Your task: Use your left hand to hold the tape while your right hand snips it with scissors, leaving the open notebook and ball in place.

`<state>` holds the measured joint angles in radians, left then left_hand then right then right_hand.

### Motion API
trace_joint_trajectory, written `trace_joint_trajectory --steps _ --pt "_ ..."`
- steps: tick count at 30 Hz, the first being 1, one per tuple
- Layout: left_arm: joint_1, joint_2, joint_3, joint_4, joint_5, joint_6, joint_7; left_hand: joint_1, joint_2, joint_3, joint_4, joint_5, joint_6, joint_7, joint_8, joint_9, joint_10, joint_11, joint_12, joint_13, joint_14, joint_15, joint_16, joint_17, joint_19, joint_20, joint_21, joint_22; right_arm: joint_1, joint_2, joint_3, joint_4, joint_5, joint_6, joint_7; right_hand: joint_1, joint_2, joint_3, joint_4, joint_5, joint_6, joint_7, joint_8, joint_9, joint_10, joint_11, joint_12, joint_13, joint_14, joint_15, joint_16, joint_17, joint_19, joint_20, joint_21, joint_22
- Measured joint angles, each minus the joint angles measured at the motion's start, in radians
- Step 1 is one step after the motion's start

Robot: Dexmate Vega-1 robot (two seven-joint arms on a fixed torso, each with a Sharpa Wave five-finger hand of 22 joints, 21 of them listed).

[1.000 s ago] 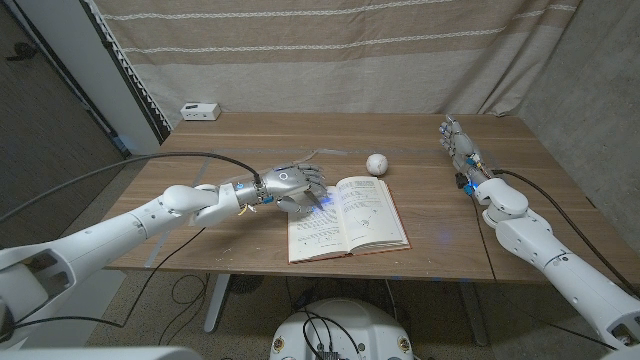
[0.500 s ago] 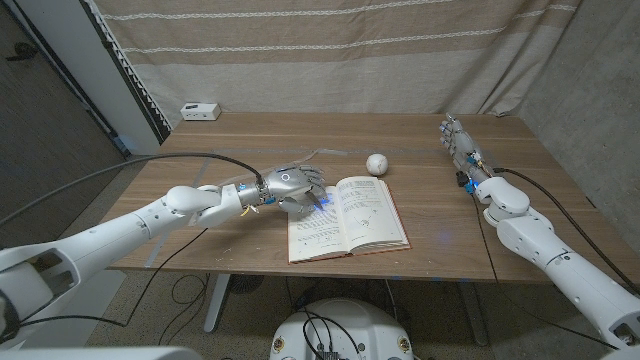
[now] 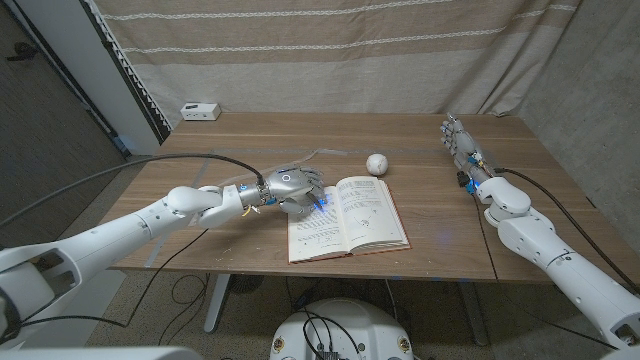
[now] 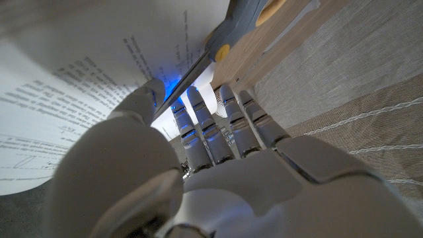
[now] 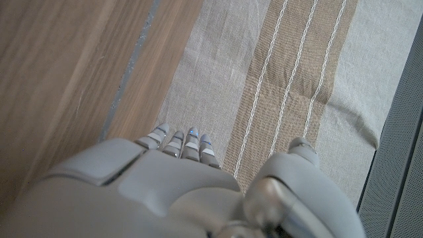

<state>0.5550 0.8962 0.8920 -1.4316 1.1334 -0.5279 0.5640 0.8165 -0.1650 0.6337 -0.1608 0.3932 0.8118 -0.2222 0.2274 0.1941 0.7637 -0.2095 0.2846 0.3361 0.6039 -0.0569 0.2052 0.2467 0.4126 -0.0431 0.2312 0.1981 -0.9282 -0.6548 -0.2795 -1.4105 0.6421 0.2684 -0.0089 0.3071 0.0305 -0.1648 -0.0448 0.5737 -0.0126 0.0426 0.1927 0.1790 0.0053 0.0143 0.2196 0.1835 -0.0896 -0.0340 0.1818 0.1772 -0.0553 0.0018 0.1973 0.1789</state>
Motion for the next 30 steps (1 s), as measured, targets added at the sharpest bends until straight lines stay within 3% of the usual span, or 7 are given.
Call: trace_joint_trajectory --steps 5,19,26,30 --pt "0.005 0.0 0.0 -0.004 -0.006 0.008 -0.011 -0.014 -0.014 0.06 -0.005 -0.013 0.01 0.004 0.0 0.0 0.026 -0.001 0.0 0.005 0.018 -0.001 0.0 -0.001 0.009 -0.002 0.0 0.0 0.0 0.0 0.0 0.002 0.002 0.0 0.004 0.0 0.0 0.0 0.0 0.0 0.0 0.0 0.0 0.0 0.0 0.0 0.0 0.0 0.0 0.0 0.0 0.0 0.0 0.0 0.0 0.0" --pt "0.011 -0.008 -0.002 -0.006 -0.011 0.024 -0.031 -0.018 -0.009 0.156 -0.011 -0.051 0.059 0.006 -0.001 0.0 0.092 0.004 0.0 0.01 0.08 -0.007 0.0 0.0 0.022 0.0 0.0 0.0 0.002 -0.001 0.004 0.012 0.01 0.0 0.015 -0.006 0.005 0.0 0.0 0.003 0.0 0.0 0.0 0.0 0.0 0.0 0.0 0.0 0.0 0.0 0.0 0.0 0.0 0.0 0.0 0.0" --pt "0.012 -0.013 -0.001 -0.007 -0.014 0.03 -0.038 0.016 -0.003 0.207 -0.007 -0.098 0.08 0.006 0.011 -0.001 0.139 0.002 0.001 0.015 0.141 -0.019 0.0 0.012 0.032 0.0 0.006 0.005 0.003 -0.002 0.006 0.018 0.014 0.002 0.019 -0.005 0.005 0.0 0.0 0.003 0.0 0.0 0.0 0.0 0.0 0.0 0.0 0.0 0.0 0.0 0.0 0.0 0.0 0.0 0.0 0.0" --pt "0.013 -0.015 0.0 -0.007 -0.016 0.033 -0.041 0.036 -0.001 0.22 -0.005 -0.124 0.11 0.01 0.019 -0.002 0.171 0.004 0.025 0.033 0.185 -0.029 0.0 0.035 0.036 -0.004 0.009 0.005 0.006 -0.002 0.006 0.022 0.016 0.004 0.023 -0.005 0.005 0.0 0.0 0.003 0.0 0.0 0.0 0.0 0.0 0.0 0.0 0.0 0.0 0.0 0.0 0.0 0.0 0.0 0.0 0.0"
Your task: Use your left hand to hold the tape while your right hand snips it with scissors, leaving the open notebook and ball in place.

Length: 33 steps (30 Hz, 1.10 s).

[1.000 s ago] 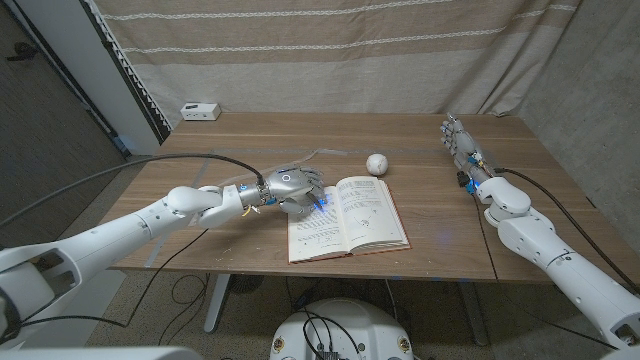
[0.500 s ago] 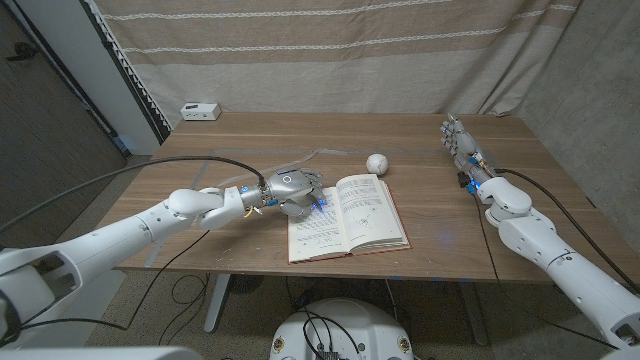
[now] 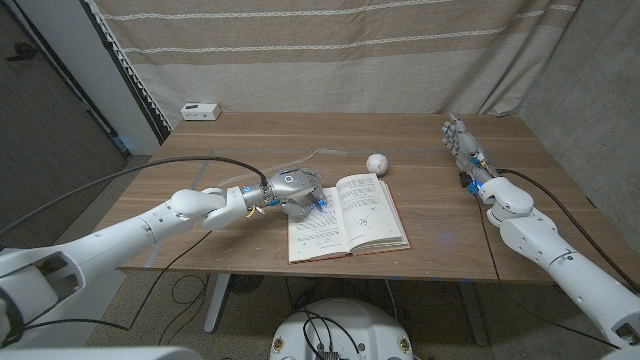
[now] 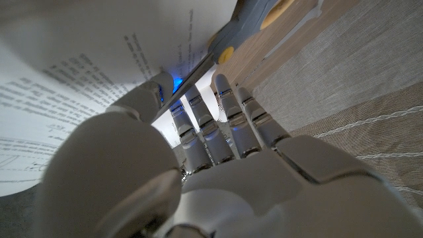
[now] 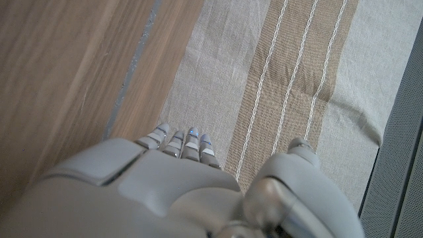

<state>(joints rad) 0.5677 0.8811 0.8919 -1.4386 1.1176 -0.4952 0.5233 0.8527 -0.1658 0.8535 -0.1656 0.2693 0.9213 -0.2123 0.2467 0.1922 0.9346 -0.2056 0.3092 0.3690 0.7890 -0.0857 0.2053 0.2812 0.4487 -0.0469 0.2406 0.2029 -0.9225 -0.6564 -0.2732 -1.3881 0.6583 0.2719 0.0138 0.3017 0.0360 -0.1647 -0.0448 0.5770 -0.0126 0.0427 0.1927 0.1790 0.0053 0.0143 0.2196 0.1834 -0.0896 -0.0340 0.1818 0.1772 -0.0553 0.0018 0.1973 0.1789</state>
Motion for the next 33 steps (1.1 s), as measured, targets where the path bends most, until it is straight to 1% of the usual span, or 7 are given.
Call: trace_joint_trajectory --steps 7,11,14,19,26,29,33 --pt "0.0 -0.006 0.002 0.003 -0.004 0.003 -0.001 0.015 0.008 -0.006 0.006 -0.031 0.074 0.003 0.038 0.001 0.056 0.002 0.033 0.017 0.062 -0.018 0.011 0.045 0.005 0.002 0.011 0.004 0.003 0.001 0.0 0.005 0.001 0.001 0.001 0.0 0.0 -0.003 0.003 0.0 0.005 -0.005 0.0 0.0 0.0 0.0 0.0 0.0 0.0 0.0 0.0 0.0 0.0 0.0 0.0 0.0" --pt "-0.002 -0.01 0.004 0.01 -0.006 0.003 0.002 -0.008 0.039 -0.017 0.025 -0.053 0.122 0.002 0.064 0.001 0.081 0.003 0.046 0.023 0.095 -0.03 0.021 0.07 0.009 -0.002 0.015 0.005 0.003 0.001 0.0 0.006 0.002 0.001 0.001 0.0 0.0 -0.003 0.003 0.0 0.005 -0.005 0.0 0.0 0.0 0.0 0.0 0.0 0.0 0.0 0.0 0.0 0.0 0.0 0.0 0.0" --pt "-0.003 -0.011 0.005 0.013 -0.008 -0.001 0.008 -0.018 0.057 -0.02 0.028 -0.064 0.142 0.004 0.065 0.001 0.096 0.0 0.055 0.024 0.107 -0.033 0.022 0.086 0.009 -0.002 0.015 0.009 0.003 0.001 0.001 0.006 0.002 0.001 0.0 0.0 0.0 -0.006 0.006 0.0 0.006 -0.006 0.0 0.0 0.0 0.0 0.0 0.0 0.0 0.0 0.0 0.0 0.0 0.0 0.0 0.0" --pt "-0.005 -0.013 0.008 0.019 -0.009 -0.005 0.013 -0.038 0.077 -0.019 0.036 -0.075 0.144 0.005 0.083 0.001 0.108 -0.001 0.061 0.029 0.12 -0.037 0.014 0.099 0.01 0.0 0.019 0.009 0.002 0.001 0.001 0.003 0.003 -0.001 -0.003 0.0 0.0 -0.006 0.006 0.0 0.011 -0.011 0.0 0.0 0.0 0.0 0.0 0.0 0.0 0.0 0.0 0.0 0.004 0.004 0.0 0.0" --pt "-0.004 -0.013 0.009 0.021 -0.013 -0.007 0.018 -0.127 0.119 0.009 0.077 -0.081 0.144 0.005 0.085 0.006 0.11 0.001 0.064 0.029 0.122 -0.038 0.004 0.117 0.01 0.0 0.022 0.009 0.0 0.001 0.002 -0.003 0.004 -0.006 -0.005 -0.005 0.005 -0.01 0.002 0.0 0.011 -0.011 0.0 0.0 0.0 0.0 0.0 0.0 0.0 0.0 0.0 0.0 0.004 0.004 0.0 0.0" --pt "-0.002 -0.011 0.009 0.021 -0.018 -0.009 0.018 -0.164 0.142 0.012 0.087 -0.083 0.144 0.005 0.085 -0.007 0.116 0.006 0.066 0.035 0.122 -0.038 0.004 0.124 0.01 0.0 0.022 0.009 0.0 0.001 0.002 -0.003 0.004 -0.011 -0.005 -0.005 0.005 -0.01 0.002 0.0 0.015 -0.015 0.0 0.0 0.0 0.0 0.0 0.0 0.0 0.0 0.0 0.0 0.004 0.004 0.0 0.0" --pt "0.0 -0.01 0.006 0.021 -0.024 -0.011 0.016 -0.178 0.154 0.013 0.091 -0.087 0.144 0.005 0.075 -0.007 0.117 0.008 0.069 0.04 0.122 -0.037 0.004 0.135 0.01 0.0 0.022 0.009 0.002 0.001 -0.001 -0.004 0.004 -0.012 -0.003 -0.005 0.005 -0.01 0.002 0.0 0.018 -0.018 0.004 0.0 0.001 -0.001 0.0 0.0 0.0 0.0 0.0 0.0 0.004 0.004 0.0 0.0"
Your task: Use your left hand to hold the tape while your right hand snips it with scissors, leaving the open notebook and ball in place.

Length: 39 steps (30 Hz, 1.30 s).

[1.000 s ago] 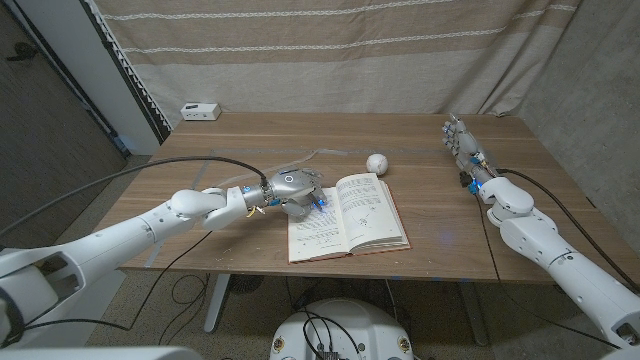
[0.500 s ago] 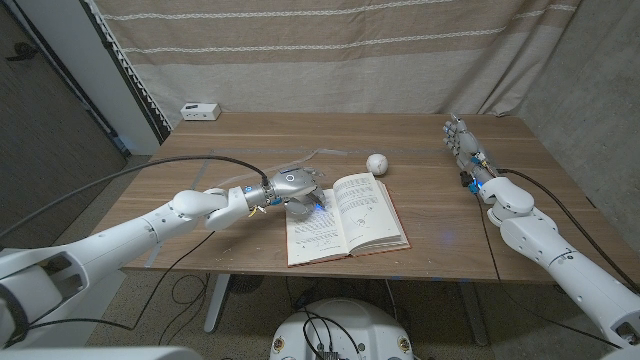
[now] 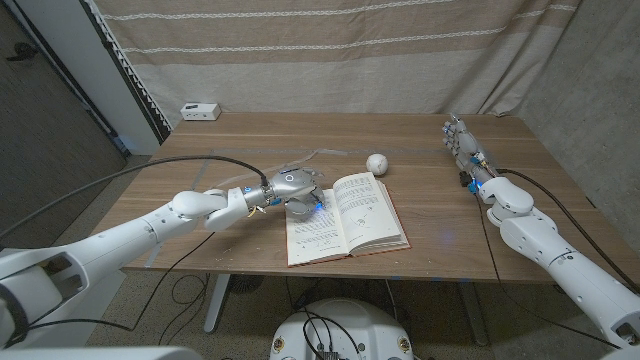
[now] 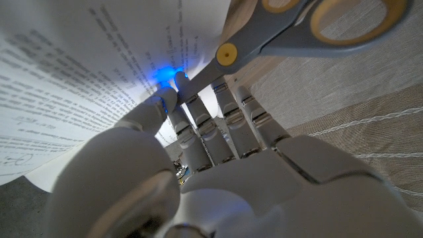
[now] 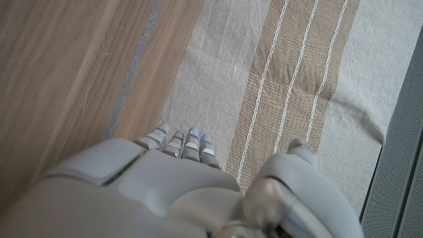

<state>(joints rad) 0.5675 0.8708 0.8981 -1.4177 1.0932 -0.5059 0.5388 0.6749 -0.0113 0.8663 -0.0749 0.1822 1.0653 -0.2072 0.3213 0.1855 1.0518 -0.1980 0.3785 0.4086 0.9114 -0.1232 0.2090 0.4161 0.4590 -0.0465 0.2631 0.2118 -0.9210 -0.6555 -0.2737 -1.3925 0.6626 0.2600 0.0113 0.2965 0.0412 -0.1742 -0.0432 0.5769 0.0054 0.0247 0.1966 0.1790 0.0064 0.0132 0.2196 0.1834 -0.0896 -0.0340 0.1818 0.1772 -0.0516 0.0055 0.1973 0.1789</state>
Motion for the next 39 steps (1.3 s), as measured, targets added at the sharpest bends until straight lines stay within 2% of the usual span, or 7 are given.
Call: trace_joint_trajectory --steps 8,16,23,24,26,34,39 --pt "0.009 0.001 -0.008 -0.005 -0.01 0.008 -0.01 -0.033 0.03 -0.011 0.005 0.01 -0.001 0.0 -0.008 0.036 0.011 -0.004 0.036 0.039 0.054 -0.013 0.038 0.048 0.0 0.0 0.021 0.016 0.007 0.001 -0.003 0.004 0.003 -0.001 0.007 0.0 0.0 -0.004 0.004 0.0 0.0 0.0 0.0 0.0 0.004 -0.004 0.0 0.0 0.0 0.0 0.0 0.0 0.005 0.005 0.0 -0.002" --pt "0.02 -0.002 -0.015 -0.008 -0.015 0.028 -0.007 -0.027 0.083 -0.19 -0.018 0.05 -0.041 0.04 0.002 0.198 0.034 -0.01 0.206 0.268 0.114 -0.043 0.166 0.262 0.018 0.0 0.116 0.135 0.011 0.002 -0.004 0.007 0.004 -0.002 0.012 -0.004 0.004 -0.004 0.004 0.0 0.009 -0.002 0.0 0.0 0.01 -0.01 0.0 0.0 0.0 0.0 0.0 0.0 0.005 0.005 0.0 -0.002" --pt "0.027 -0.007 -0.02 -0.006 -0.019 0.043 0.002 0.003 0.093 -0.259 -0.035 0.072 -0.044 0.044 0.009 0.278 0.047 -0.011 0.28 0.39 0.11 -0.039 0.259 0.419 0.018 0.0 0.158 0.186 0.014 0.002 -0.004 0.009 0.005 -0.002 0.016 -0.004 0.004 -0.004 0.004 0.0 0.02 -0.002 0.0 0.0 0.01 -0.01 0.0 0.0 0.0 0.0 0.0 0.0 0.015 0.007 0.0 -0.002" --pt "0.028 -0.008 -0.021 -0.006 -0.023 0.052 0.007 0.007 0.095 -0.272 -0.036 0.077 -0.046 0.046 0.032 0.292 0.05 -0.011 0.29 0.407 0.106 -0.039 0.291 0.466 0.018 0.0 0.168 0.199 0.016 0.002 -0.005 0.011 0.005 -0.002 0.017 -0.004 0.004 -0.004 0.004 0.0 0.02 -0.002 0.0 0.0 0.01 -0.01 0.0 0.0 0.0 0.0 0.0 0.0 0.015 0.007 0.0 -0.002" --pt "0.03 -0.01 -0.024 -0.005 -0.025 0.058 0.01 0.016 0.099 -0.288 -0.034 0.085 -0.064 0.05 0.125 0.32 0.051 -0.012 0.306 0.438 0.09 -0.034 0.335 0.537 0.018 0.0 0.184 0.217 0.017 0.002 -0.005 0.012 0.005 -0.003 0.018 -0.004 0.004 -0.004 0.004 0.0 0.02 -0.002 0.0 0.0 0.01 -0.01 0.0 0.0 0.0 0.0 0.0 0.0 0.015 0.007 0.0 -0.002" --pt "0.038 -0.017 -0.04 -0.002 -0.051 0.089 0.018 0.017 0.165 -0.321 0.019 0.103 -0.208 0.045 0.185 0.481 0.054 -0.015 0.363 0.54 0.06 -0.021 0.392 0.681 0.017 0.0 0.223 0.27 0.024 0.003 -0.007 0.02 0.008 -0.005 0.027 0.001 0.009 -0.007 0.007 0.0 0.02 -0.002 0.0 0.0 0.01 -0.01 0.0 0.0 0.0 0.0 0.0 0.0 0.02 0.002 0.0 -0.002" --pt "0.041 -0.024 -0.051 0.005 -0.082 0.1 0.018 0.008 0.174 -0.328 0.034 0.108 -0.239 0.042 0.219 0.554 0.043 -0.012 0.375 0.567 0.048 -0.019 0.399 0.711 0.014 -0.004 0.231 0.282 0.03 0.004 -0.008 0.027 0.008 -0.006 0.03 0.001 0.009 -0.012 0.005 0.0 0.02 -0.002 0.0 0.0 0.01 -0.01 0.0 0.0 0.0 0.0 0.0 0.0 0.02 0.002 0.0 -0.002"
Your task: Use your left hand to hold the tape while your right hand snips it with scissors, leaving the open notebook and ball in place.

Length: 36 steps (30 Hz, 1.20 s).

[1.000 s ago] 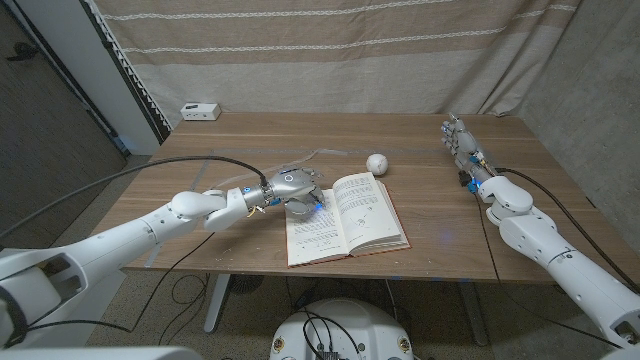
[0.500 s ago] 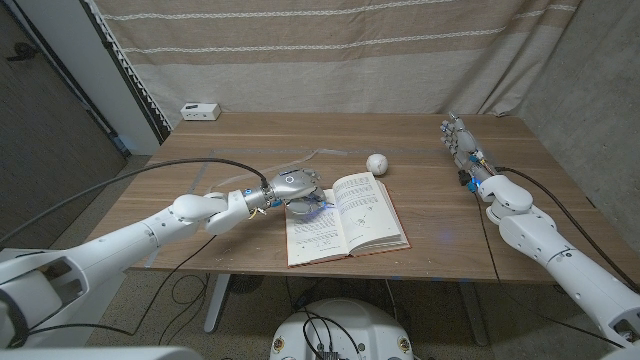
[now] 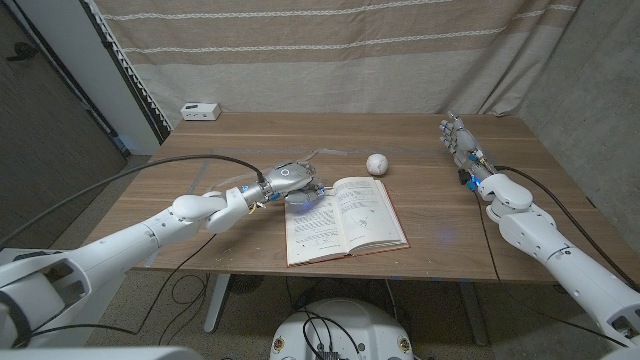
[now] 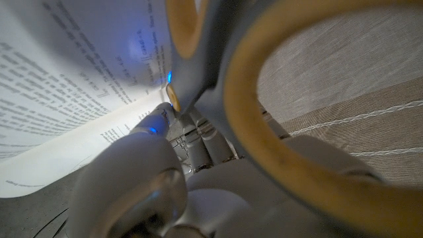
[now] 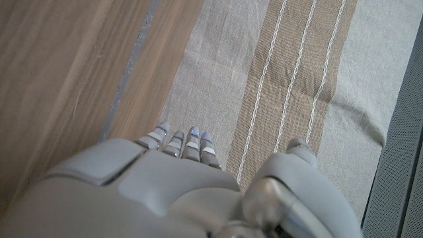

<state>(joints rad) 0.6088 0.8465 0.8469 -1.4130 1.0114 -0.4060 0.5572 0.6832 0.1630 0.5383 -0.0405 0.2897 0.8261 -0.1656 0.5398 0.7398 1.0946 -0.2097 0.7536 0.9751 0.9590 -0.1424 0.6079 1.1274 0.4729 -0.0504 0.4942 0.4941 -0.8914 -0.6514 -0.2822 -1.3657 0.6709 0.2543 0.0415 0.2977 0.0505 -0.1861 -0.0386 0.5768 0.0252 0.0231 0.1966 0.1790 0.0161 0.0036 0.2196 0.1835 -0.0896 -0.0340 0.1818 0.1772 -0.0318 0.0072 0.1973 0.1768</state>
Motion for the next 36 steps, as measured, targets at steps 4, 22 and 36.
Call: trace_joint_trajectory --steps 4,22,36 --pt "0.001 -0.008 -0.009 0.008 -0.019 0.001 0.0 0.0 0.0 -0.003 0.003 0.0 -0.002 0.002 0.022 0.034 -0.001 0.001 0.008 0.005 0.001 0.003 0.008 0.004 0.001 0.001 0.01 0.005 0.002 0.0 0.0 0.003 0.001 0.0 0.003 0.0 0.0 0.0 0.0 0.0 0.0 0.0 0.0 0.0 0.0 0.0 0.0 0.0 0.0 0.0 0.0 0.0 0.005 0.005 0.0 0.0" --pt "0.037 -0.066 -0.086 0.003 -0.221 0.022 0.024 0.024 0.008 -0.015 0.003 0.0 -0.021 0.021 0.031 0.059 0.01 -0.002 0.016 0.013 0.042 -0.013 0.036 0.019 0.049 0.002 0.043 0.028 0.022 0.011 0.0 0.047 0.011 0.013 0.023 0.0 0.0 0.0 0.0 0.0 0.0 0.0 0.0 0.0 0.0 0.0 0.0 0.0 0.0 0.0 0.0 0.0 0.011 0.0 0.0 0.0" --pt "0.087 -0.116 -0.153 -0.014 -0.35 0.048 0.03 0.064 0.01 -0.032 0.001 0.0 -0.026 0.037 0.035 0.068 0.006 0.001 0.013 -0.008 0.04 -0.015 0.019 -0.003 0.162 -0.011 0.175 0.137 0.041 0.025 -0.003 0.072 0.011 0.027 0.032 0.0 0.0 0.0 0.0 0.0 0.0 0.0 0.0 0.0 0.0 0.0 0.0 0.0 0.0 0.0 0.0 0.0 0.011 0.0 0.0 0.0"
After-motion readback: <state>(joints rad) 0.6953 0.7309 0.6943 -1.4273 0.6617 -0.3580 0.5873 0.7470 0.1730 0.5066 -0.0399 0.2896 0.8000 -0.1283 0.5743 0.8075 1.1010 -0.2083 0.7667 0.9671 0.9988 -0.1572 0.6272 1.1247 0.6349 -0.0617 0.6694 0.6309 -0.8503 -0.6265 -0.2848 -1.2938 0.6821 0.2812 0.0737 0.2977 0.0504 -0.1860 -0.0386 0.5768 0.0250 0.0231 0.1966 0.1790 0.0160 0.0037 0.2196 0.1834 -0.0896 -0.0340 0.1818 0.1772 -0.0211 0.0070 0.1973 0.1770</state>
